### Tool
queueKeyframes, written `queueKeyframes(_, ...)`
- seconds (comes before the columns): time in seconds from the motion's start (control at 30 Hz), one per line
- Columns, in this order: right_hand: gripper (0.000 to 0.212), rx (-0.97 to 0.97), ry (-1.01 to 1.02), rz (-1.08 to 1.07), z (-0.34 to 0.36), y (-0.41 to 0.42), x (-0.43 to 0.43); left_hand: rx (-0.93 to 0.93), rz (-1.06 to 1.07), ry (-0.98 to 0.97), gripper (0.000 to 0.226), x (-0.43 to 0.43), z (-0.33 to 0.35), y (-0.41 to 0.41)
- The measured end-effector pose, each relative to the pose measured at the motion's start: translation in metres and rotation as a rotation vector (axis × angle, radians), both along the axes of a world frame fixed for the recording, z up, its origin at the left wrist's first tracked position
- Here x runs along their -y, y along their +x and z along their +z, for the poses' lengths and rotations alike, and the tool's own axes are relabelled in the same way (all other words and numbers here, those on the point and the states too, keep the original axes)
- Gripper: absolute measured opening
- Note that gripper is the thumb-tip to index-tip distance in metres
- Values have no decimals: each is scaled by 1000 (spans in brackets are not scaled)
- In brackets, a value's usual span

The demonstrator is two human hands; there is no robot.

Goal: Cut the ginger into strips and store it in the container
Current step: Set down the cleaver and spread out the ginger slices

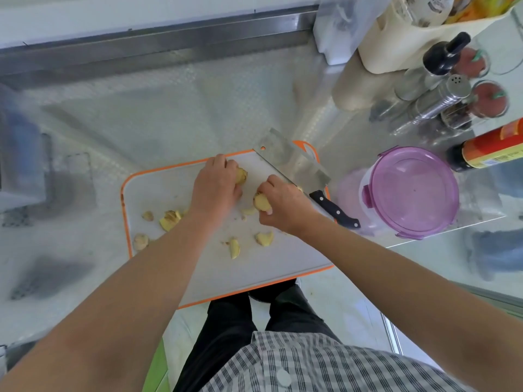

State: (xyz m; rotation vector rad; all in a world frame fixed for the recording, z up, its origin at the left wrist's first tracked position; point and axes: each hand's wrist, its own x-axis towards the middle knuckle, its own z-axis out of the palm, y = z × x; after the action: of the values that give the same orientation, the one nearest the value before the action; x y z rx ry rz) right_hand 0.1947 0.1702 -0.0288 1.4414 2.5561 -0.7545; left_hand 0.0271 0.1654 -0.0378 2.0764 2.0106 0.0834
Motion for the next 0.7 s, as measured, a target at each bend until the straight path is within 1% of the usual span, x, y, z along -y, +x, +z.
queueKeyframes(0.07,34,-88,-8,-74,3,-4,-9,-4,21,24,34,0,-1,-5)
queueKeyframes(0.13,37,-130,15,-116,4,-10,-23,-8,47,53,31,0,-3,-10)
queueKeyframes(0.2,36,-122,30,-118,1,-17,-34,16,48,55,28,1,-5,-13)
queueKeyframes(0.33,36,-87,-9,-96,-8,-26,-34,114,20,74,32,5,-7,-15)
queueKeyframes(0.4,51,-109,-21,-84,-6,-23,-31,122,20,82,39,7,-6,-15)
queueKeyframes(0.43,61,-112,-28,-78,-4,-19,-30,110,22,84,47,7,-5,-14)
queueKeyframes(0.47,65,-119,-29,-87,-2,-13,-28,91,21,83,56,6,-4,-14)
queueKeyframes(0.5,62,-149,-9,-118,2,-6,-25,80,15,97,61,6,-2,-13)
queueKeyframes(0.53,54,-200,28,-172,4,2,-20,85,4,131,60,7,-1,-11)
queueKeyframes(0.6,33,-302,144,-284,8,21,-10,140,-55,207,45,10,4,-2)
queueKeyframes(0.63,25,-322,190,-327,8,31,-5,182,-103,227,37,12,5,4)
queueKeyframes(0.7,18,-296,192,-396,6,50,4,276,-194,194,30,14,5,20)
